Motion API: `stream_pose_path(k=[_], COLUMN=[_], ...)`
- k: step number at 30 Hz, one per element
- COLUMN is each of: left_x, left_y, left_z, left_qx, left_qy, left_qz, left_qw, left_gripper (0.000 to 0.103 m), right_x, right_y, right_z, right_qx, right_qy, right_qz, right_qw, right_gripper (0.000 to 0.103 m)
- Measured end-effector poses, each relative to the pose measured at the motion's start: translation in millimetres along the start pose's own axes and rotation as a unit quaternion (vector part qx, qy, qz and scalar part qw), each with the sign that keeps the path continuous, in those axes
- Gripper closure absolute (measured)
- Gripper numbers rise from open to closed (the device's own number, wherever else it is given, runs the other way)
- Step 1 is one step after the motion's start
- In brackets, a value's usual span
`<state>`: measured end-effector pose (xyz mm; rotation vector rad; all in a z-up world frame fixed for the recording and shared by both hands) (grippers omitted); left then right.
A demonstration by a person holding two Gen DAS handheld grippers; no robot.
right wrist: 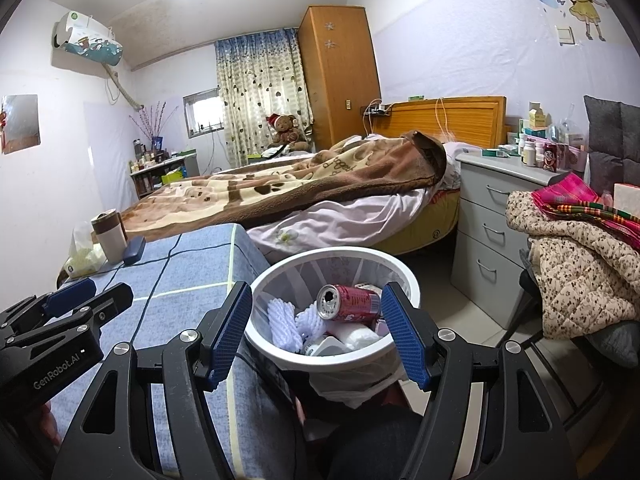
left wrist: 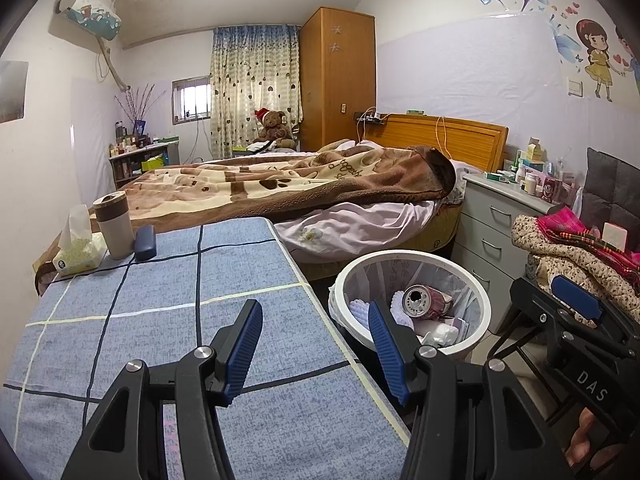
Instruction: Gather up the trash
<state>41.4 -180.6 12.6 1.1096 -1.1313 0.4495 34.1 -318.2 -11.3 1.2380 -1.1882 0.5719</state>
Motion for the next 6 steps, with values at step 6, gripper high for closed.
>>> stream_pose_path(k=[6], left_x=[-1.5], left_y=[0.1], left_z=[-0.7], left_qx=[-0.002], left_qy=[0.002], left_qz=[-0.002], left_qw=[1.0000], left_gripper=[0.048], right_x=[1.0], right_y=[-1.4], right_z=[0.3], right_qx=[0.000], right_qy=[0.000], right_qz=[-0.002], right_qw=[1.000], right_gripper=[0.034])
Point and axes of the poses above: each gripper's, at about its wrist camera, not at the fingertips, and y roughly against the way its jaws point, z to its right, x to its top, the point moved 4 cm from there along -y, roughly the way its jaws point
